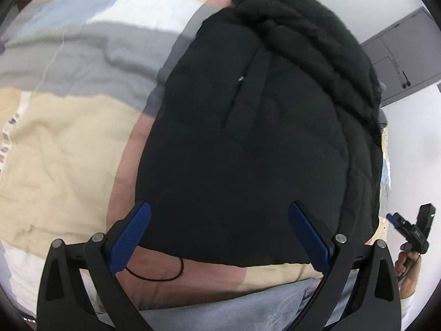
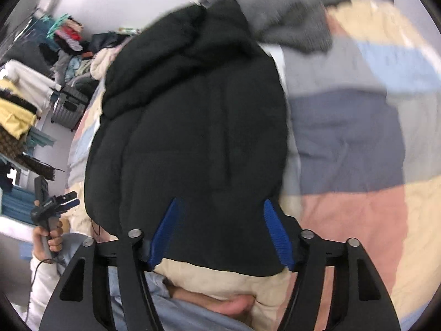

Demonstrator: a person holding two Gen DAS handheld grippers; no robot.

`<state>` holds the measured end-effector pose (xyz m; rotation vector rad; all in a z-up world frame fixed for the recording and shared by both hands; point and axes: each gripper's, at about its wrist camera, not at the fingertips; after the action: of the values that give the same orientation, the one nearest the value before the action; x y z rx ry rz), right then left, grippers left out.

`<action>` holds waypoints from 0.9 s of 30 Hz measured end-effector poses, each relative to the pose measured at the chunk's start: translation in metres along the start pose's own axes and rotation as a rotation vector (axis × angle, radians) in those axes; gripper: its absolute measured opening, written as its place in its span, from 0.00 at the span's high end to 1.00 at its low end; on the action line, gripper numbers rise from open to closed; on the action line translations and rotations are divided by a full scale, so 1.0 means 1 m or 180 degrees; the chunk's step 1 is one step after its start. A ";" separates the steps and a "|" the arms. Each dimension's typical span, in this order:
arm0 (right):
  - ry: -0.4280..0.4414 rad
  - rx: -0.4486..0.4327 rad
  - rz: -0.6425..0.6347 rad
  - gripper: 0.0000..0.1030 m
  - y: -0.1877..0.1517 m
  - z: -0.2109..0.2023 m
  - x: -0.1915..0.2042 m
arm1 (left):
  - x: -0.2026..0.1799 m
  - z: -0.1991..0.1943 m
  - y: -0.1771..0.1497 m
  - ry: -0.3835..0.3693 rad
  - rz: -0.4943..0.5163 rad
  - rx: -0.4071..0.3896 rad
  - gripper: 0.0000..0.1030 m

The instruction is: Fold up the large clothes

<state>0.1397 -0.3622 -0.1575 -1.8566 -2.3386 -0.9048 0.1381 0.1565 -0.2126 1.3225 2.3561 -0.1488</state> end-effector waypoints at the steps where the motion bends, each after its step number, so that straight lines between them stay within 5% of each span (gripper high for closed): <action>1: 0.0078 0.0090 0.0076 0.35 -0.004 0.009 -0.011 | 0.002 0.003 0.000 0.0024 -0.0009 0.0020 0.03; 5: 0.0146 0.0297 0.0232 0.34 -0.015 0.030 -0.034 | 0.019 0.017 0.005 0.0046 -0.0234 0.0185 0.03; 15: 0.0767 0.0699 0.0255 0.22 -0.022 0.070 -0.040 | 0.020 0.035 0.014 0.0263 -0.0275 0.0113 0.03; 24: 0.1096 0.0452 -0.0218 0.20 -0.005 0.047 -0.007 | 0.003 0.045 0.007 0.0174 0.0038 0.0091 0.08; 27: 0.0923 0.0568 -0.0277 0.20 -0.009 0.056 -0.008 | 0.002 0.042 0.005 0.0039 0.0075 0.0140 0.13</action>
<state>0.1526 -0.3455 -0.2104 -1.4597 -2.2522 -0.8726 0.1543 0.1481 -0.2512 1.3748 2.3593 -0.1870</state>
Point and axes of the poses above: each gripper's, at about its wrist camera, not at the fingertips, and z roughly the way its jaws point, x to its left, y to its top, and after that the axes turned 14 degrees about -z, right-handed
